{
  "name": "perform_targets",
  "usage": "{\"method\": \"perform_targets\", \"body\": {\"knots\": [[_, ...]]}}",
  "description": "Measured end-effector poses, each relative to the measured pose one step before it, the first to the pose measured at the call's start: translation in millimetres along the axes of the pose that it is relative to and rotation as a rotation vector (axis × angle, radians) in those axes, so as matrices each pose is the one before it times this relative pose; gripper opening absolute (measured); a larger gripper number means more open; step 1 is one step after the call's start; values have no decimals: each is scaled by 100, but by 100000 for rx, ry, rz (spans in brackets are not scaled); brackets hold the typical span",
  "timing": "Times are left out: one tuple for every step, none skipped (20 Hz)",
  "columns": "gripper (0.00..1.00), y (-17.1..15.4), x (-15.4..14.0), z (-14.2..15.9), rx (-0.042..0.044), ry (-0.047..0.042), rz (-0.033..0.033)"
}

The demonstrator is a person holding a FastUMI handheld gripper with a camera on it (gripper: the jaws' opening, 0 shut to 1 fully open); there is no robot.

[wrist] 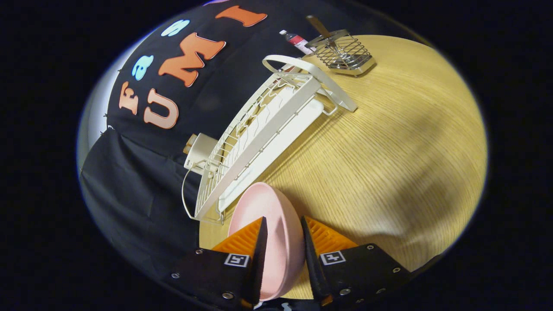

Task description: Take the plate from the dish rack, then take the spoon from the basket and place it into the plate.

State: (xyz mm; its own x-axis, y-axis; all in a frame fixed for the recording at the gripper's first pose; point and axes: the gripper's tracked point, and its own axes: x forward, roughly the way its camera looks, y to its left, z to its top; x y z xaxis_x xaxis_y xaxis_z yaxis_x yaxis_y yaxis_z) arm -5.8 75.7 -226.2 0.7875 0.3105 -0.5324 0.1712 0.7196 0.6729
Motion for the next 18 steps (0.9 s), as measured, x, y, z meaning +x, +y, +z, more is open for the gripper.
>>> {"method": "perform_targets", "body": {"knots": [[49,-278,-247,435,-2735,-1192,-1390],[54,-63,-496,475,-2299,-1397,-652],[56,-204,-408,649,-1965,-1539,-605],[62,-256,-369,703,-2356,-2300,-941],[66,-462,-301,899,-3407,-2625,-1718],[73,-705,-534,1091,-3731,-3467,-2015],[76,-728,-439,1248,-3678,-3756,-1989],[83,-701,-408,1115,-3103,-3614,-2141],[87,-611,-192,1316,-2911,-3788,-1674],[91,-709,-223,1271,-3453,-3784,-2099],[96,-723,-17,1225,-4108,-3588,-1806],[97,-1010,-117,1504,-4513,-4575,-2364],[98,-973,141,1435,-3838,-4377,-2649],[98,-906,158,1138,-3905,-4482,-2878],[98,-938,256,1324,-3561,-4691,-2753],[98,-852,364,1156,-2978,-4197,-2284],[98,-489,475,1042,-1992,-3430,-1090],[98,-308,472,819,-1213,-2908,-1043]]}}
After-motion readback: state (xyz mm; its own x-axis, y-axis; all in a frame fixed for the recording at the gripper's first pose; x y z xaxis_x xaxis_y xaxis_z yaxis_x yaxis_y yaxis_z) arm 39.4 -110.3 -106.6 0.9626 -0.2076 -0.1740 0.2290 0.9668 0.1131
